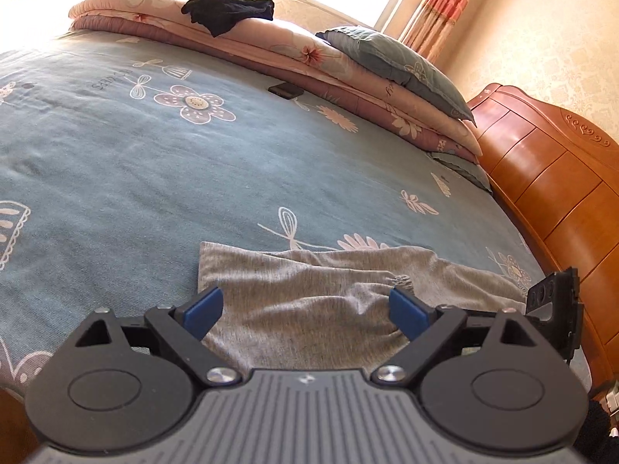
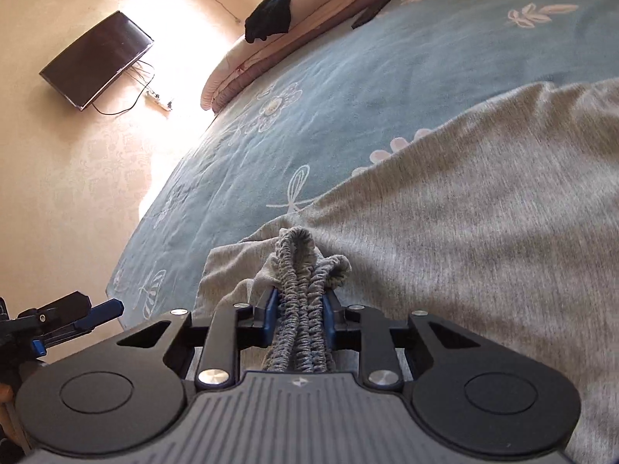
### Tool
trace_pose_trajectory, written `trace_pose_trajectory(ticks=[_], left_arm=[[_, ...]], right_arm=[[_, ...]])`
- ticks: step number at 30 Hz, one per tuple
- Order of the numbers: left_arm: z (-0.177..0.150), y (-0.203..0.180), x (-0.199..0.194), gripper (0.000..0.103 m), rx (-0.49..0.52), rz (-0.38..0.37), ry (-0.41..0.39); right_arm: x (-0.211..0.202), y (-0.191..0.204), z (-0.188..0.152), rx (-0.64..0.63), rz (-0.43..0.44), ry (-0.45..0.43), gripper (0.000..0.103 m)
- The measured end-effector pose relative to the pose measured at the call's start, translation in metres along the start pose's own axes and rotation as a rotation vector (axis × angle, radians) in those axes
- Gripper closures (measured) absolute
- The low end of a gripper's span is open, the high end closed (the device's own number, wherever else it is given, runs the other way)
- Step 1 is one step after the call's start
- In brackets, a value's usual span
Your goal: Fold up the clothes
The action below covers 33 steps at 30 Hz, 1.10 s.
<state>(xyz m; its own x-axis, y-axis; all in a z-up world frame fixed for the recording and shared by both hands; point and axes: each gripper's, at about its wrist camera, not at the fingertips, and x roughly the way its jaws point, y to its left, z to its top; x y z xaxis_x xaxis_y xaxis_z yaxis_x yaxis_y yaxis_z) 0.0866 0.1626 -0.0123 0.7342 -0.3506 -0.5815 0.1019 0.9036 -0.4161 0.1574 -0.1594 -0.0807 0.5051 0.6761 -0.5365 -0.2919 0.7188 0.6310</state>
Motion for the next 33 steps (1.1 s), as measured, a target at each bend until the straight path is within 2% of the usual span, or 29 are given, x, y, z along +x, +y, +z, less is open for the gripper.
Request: trace_pose_trajectory(ticks=[3, 6, 9, 12, 15, 18, 21, 24, 27, 29, 31, 33], left_arm=[[0.002, 0.001, -0.006, 0.011, 0.006, -0.004, -0.016], [0.001, 0.0, -0.007, 0.011, 0.021, 0.014, -0.019], [-0.003, 0.0, -0.004, 0.011, 0.026, 0.029, 0.008], [-0.007, -0.002, 0.0, 0.01, 0.038, 0.022, 0.036], [-0.012, -0.004, 0.01, 0.01, 0.042, 0.014, 0.081], [-0.021, -0.009, 0.021, 0.01, 0.066, 0.055, 0.135], [-0.029, -0.011, 0.02, 0.01, 0.078, 0.084, 0.152], [-0.03, -0.007, 0.012, 0.01, 0.068, 0.086, 0.145], [-0.025, -0.004, 0.007, 0.01, 0.066, 0.074, 0.132], [-0.019, -0.005, 0.008, 0.01, 0.065, 0.041, 0.127], [-0.012, -0.008, 0.016, 0.01, 0.063, -0.009, 0.133], [-0.001, -0.012, 0.032, 0.01, 0.048, -0.086, 0.166]], right_arm=[[-0.002, 0.013, 0.012, -0.044, -0.003, -0.007, 0.075], [0.009, 0.009, 0.013, -0.075, -0.089, 0.008, 0.073], [0.017, -0.009, 0.005, -0.048, -0.162, 0.064, 0.058], [-0.007, 0.001, -0.005, -0.055, -0.166, -0.004, 0.039], [-0.032, 0.025, -0.017, -0.11, -0.13, -0.076, 0.028], [-0.036, 0.05, -0.032, -0.227, -0.096, -0.085, 0.018], [-0.015, 0.074, -0.055, -0.423, -0.146, -0.034, 0.012], [0.006, 0.086, -0.078, -0.571, -0.22, 0.005, 0.0], [0.015, 0.09, -0.093, -0.663, -0.282, 0.011, 0.0], [0.018, 0.092, -0.1, -0.698, -0.306, 0.01, 0.0], [0.018, 0.089, -0.103, -0.681, -0.293, 0.006, 0.0], [0.021, 0.084, -0.105, -0.647, -0.241, 0.046, 0.0]])
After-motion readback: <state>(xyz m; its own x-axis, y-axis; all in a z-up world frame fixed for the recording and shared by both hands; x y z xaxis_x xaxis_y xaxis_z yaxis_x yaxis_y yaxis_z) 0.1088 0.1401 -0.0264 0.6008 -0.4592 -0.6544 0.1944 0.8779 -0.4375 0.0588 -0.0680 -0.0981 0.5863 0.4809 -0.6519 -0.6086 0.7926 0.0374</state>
